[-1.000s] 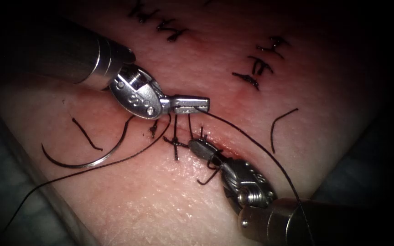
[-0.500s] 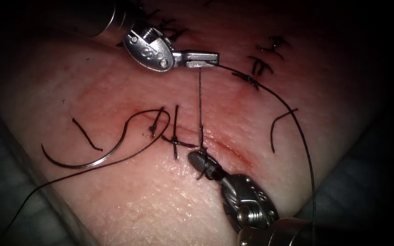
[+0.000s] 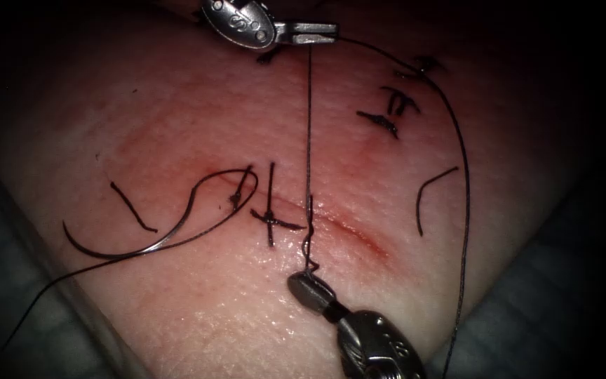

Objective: Wound Closure
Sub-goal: Secure the knot by pulling down with the right gripper and up with the left

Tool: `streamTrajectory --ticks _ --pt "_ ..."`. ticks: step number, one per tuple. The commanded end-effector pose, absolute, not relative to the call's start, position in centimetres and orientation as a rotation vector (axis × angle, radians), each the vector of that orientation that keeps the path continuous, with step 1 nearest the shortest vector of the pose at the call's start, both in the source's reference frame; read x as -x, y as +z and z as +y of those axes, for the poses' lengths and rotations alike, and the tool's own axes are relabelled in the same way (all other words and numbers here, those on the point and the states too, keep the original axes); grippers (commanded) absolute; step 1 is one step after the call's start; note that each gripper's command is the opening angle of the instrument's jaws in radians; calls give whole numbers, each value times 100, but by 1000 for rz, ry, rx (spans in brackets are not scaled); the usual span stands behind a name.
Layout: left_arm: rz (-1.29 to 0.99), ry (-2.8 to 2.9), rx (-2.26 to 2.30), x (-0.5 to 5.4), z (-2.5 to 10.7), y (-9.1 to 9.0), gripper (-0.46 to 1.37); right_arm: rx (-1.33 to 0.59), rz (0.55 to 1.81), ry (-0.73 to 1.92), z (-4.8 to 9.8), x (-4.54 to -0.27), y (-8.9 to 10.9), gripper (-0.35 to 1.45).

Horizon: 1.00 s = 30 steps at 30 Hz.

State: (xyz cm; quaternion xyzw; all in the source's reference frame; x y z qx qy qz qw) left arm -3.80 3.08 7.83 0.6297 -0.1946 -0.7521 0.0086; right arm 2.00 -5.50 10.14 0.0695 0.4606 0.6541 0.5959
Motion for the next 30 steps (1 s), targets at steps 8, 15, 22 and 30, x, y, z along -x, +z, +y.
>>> streamTrajectory --ticks 8,15,22,30 --pt "-605 -2364 -1957 377 324 795 -35 -155 1069 1507 -550 -201 1014 -35" --pt "-625 -2370 -1952 379 338 808 -35 -207 1053 1503 -550 -205 1018 -35" --pt "-639 -2380 -1951 381 345 822 -35 -443 950 1604 -565 -208 1017 -35" --pt "-717 -2412 -1944 385 373 842 -35 -597 923 1750 -552 -187 1019 -35"
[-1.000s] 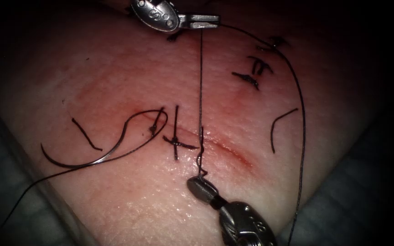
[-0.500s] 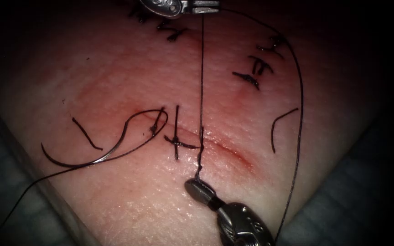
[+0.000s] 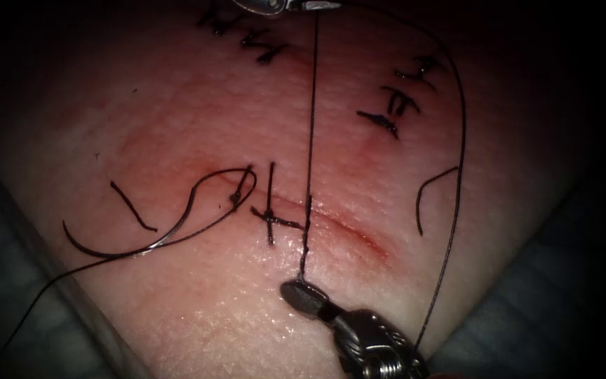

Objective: Wound Closure
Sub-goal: Secure the knot by pulling down with the right gripper and up with the left

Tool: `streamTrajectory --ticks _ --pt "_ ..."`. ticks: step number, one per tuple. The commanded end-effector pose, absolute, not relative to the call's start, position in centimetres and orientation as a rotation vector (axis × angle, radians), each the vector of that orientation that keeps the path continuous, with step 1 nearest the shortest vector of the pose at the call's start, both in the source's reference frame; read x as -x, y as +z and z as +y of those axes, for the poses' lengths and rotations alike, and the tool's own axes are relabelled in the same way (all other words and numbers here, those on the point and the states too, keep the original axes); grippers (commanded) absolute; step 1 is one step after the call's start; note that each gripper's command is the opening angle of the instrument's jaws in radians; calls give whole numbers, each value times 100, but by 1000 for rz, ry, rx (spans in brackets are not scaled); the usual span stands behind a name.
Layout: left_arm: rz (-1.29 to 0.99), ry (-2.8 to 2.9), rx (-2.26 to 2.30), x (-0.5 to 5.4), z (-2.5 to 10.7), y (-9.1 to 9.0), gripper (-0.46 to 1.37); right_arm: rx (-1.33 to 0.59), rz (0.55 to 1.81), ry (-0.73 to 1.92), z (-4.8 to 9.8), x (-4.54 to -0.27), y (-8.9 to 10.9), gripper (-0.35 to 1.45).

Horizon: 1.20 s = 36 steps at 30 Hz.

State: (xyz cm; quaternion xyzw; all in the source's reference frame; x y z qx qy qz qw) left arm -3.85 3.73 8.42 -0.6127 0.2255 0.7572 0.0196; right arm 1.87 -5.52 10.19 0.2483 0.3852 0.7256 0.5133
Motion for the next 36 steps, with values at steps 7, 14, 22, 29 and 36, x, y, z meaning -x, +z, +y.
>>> streamTrajectory --ticks 7,14,22,29,36 --pt "732 2346 1866 381 378 875 -35 -693 867 1752 -569 -190 1020 -35" --pt "705 2331 1846 380 371 919 -35 -750 803 1704 -588 -213 1025 -35" --pt "705 2323 1841 378 367 946 -35 -767 793 1691 -598 -217 1018 -35" --pt "702 2320 1838 376 366 947 -35 -760 797 1693 -600 -216 1019 -35" --pt "703 2321 1832 373 361 945 -35 -761 814 1692 -597 -218 1022 -35"
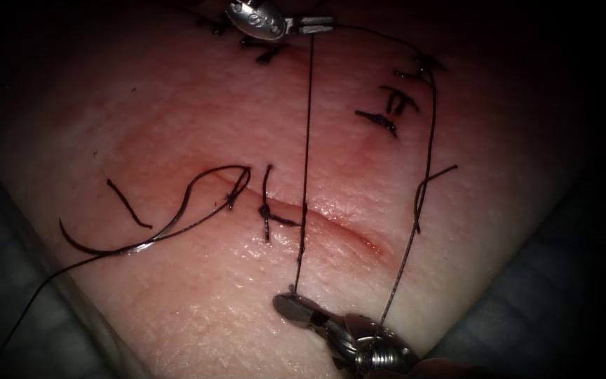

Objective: Wound Closure
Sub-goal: Secure the knot by pulling down with the right gripper and up with the left

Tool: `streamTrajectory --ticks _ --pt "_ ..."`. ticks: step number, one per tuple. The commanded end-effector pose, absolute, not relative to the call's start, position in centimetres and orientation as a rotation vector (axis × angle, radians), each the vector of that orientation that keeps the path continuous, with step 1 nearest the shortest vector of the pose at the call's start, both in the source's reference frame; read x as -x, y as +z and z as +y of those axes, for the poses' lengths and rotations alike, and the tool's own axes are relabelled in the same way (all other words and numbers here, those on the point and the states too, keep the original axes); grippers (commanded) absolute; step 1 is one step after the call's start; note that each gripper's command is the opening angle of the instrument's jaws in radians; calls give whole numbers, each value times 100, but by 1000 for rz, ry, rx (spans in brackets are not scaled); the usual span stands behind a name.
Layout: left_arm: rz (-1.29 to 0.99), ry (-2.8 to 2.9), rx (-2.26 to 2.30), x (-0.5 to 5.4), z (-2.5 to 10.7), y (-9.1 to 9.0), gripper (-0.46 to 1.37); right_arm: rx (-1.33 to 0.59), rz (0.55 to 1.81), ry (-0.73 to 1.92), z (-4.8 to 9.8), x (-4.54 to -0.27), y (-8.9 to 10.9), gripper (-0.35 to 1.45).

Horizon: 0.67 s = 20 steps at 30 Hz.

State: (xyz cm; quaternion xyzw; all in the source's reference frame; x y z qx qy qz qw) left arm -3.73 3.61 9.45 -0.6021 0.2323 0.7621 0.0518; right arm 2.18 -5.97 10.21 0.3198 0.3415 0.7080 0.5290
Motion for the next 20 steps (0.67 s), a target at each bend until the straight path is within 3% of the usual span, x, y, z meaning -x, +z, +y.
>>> streamTrajectory --ticks 1,20 --pt "703 2321 1832 373 361 945 -35 -761 814 1692 -597 -218 1022 -35" --pt "690 2321 1841 373 360 939 -35 -773 821 1688 -595 -220 1024 -35"
